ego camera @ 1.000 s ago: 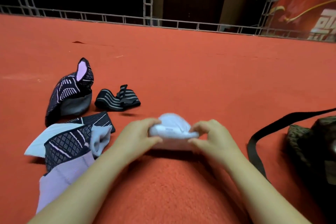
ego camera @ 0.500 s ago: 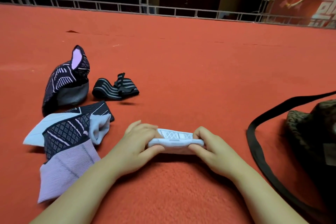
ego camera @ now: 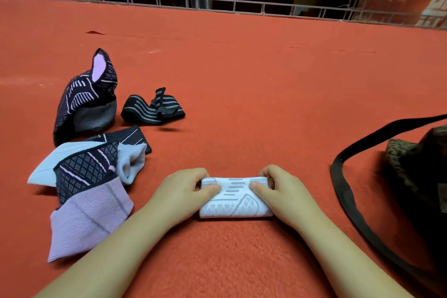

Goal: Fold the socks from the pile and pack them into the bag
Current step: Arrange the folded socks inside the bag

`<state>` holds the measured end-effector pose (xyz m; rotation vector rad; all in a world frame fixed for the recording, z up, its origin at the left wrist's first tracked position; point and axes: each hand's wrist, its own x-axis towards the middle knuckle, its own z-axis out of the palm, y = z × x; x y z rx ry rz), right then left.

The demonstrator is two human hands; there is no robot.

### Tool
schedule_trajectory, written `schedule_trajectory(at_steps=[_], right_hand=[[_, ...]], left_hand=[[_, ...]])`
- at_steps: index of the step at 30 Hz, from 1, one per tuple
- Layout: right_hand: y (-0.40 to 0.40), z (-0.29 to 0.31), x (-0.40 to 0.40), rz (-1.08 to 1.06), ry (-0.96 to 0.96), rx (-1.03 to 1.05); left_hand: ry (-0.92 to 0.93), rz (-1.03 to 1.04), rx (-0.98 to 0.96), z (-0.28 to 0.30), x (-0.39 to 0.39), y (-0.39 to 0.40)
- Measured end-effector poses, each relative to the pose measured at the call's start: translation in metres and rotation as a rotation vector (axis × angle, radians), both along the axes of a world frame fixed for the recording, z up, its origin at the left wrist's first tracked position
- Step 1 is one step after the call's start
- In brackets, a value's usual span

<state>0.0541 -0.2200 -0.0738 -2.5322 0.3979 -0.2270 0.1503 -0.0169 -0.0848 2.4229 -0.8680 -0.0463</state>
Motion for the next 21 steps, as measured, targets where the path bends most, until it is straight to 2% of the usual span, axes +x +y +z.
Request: schedule_trajectory(at_steps=[4, 8, 10, 12, 15, 18, 21], right_hand=[[0.002, -0.006, 0.002, 0.013, 0.129, -0.242], [0.006, -0.004, -0.004, 0.023, 0.155, -0.279], [0.009, -0.004, -0.008, 0.052, 0.155, -0.234], [0.01, 0.005, -0.024, 0.059, 0.077, 0.038], [0.012, 0.018, -0.048, 0.006, -0.108, 0.52], [0.004, 0.042, -0.068, -0.086, -0.294, 0.731], [-0.012, 0.075, -0.092, -0.099, -0.398, 0.862]], left_hand=[[0.016, 0.029, 0.116, -0.008, 0.007, -0.003], [0.116, -0.019, 0.221, 0.004, 0.001, -0.002], [0.17, -0.053, 0.24, 0.003, -0.003, 0.001], [0.291, -0.056, 0.087, 0.009, -0.016, 0.0], [0.53, 0.023, -0.415, 0.023, -0.053, -0.012], [0.463, 0.137, -0.67, 0.047, -0.08, -0.04], [0.408, 0.138, -0.717, 0.081, -0.1, -0.074]])
